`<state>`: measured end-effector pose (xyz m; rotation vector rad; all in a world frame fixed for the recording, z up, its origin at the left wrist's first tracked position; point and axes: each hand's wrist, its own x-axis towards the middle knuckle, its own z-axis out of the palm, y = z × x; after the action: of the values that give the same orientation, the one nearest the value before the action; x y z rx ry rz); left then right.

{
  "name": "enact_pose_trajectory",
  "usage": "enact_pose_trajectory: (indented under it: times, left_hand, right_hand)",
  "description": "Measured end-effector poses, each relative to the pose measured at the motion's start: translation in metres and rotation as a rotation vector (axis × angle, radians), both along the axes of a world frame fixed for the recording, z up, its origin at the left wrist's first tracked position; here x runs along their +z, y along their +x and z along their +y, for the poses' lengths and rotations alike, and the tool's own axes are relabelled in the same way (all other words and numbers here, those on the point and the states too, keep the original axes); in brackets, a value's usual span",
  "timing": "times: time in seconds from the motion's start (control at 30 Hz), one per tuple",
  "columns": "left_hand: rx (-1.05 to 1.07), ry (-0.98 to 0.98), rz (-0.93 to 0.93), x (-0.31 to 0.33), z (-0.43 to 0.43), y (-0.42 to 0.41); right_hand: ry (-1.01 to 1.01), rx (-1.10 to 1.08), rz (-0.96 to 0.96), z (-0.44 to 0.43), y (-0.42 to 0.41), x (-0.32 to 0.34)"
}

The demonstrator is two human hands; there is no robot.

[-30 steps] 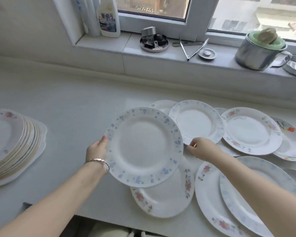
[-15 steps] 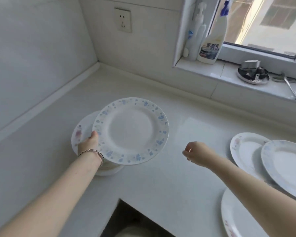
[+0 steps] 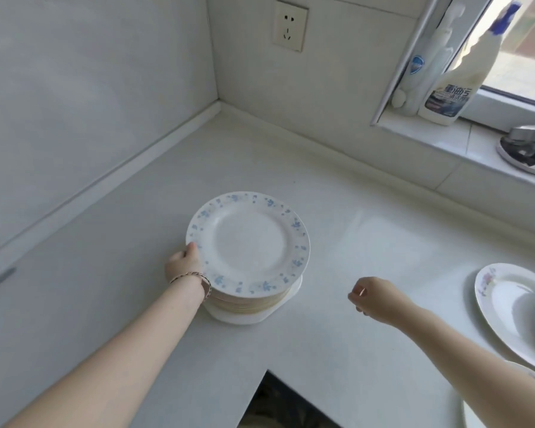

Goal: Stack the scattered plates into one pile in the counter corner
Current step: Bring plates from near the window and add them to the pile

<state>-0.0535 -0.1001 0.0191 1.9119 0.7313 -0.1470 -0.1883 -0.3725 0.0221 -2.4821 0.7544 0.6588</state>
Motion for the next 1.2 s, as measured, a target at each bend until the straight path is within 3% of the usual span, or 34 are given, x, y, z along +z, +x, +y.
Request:
enact_pose_trajectory:
  times: [0.27,0.4,0.47,0.53,0.6,0.7,0.83,0.97,1.07,1.13,1.2]
  left_hand:
    - [-0.461,0.495,-0.066,-0.013,0.037,0.004]
    - [-0.492,0.618,-0.051,-0.008,0.041,0.002]
    - [-0.355,0.418,-0.08,-0.011,0.035,0.006]
    - [-0.222,-0.074,-0.043,-0.016,0.028,0.013]
    - [-0.113,-0.429,0.018,-0.024,0.022,0.017]
    - [-0.023,-0.55,0.022,-0.023,0.016,0.014]
    - [-0.107,-0.353,-0.005,-0.011,0.013,0.007]
    - [-0.208,0.113,0.011,-0.002,0.003,0.008]
    - [-0.502,0.517,-0.348,0.003,-0.027,-0.008]
    - [-0.718,0.453,-0.574,0.009,-0.062,-0.03]
    - [-0.941,0.264,-0.609,0.018,-0.101,-0.056]
  right_hand:
    - [-0.01,0.02,0.015,0.002,0.014,-0.004]
    - [-0.016,0.046,0.04,0.005,0.017,-0.008]
    - [-0.015,0.053,0.044,0.005,0.019,-0.01]
    - [-0.003,0.051,0.045,0.005,0.02,-0.012]
    - [0.01,0.049,0.051,0.006,0.019,-0.013]
    - [0.015,0.047,0.062,0.007,0.017,-0.017]
    - [0.029,0.043,0.08,0.005,0.014,-0.023]
    - [0.053,0.017,0.078,0.001,0.01,-0.027]
    - [0.079,-0.034,0.059,-0.009,-0.001,-0.026]
    - [0.092,-0.081,0.048,-0.022,-0.013,-0.024]
    - [0.102,-0.138,0.031,-0.04,-0.031,-0.021]
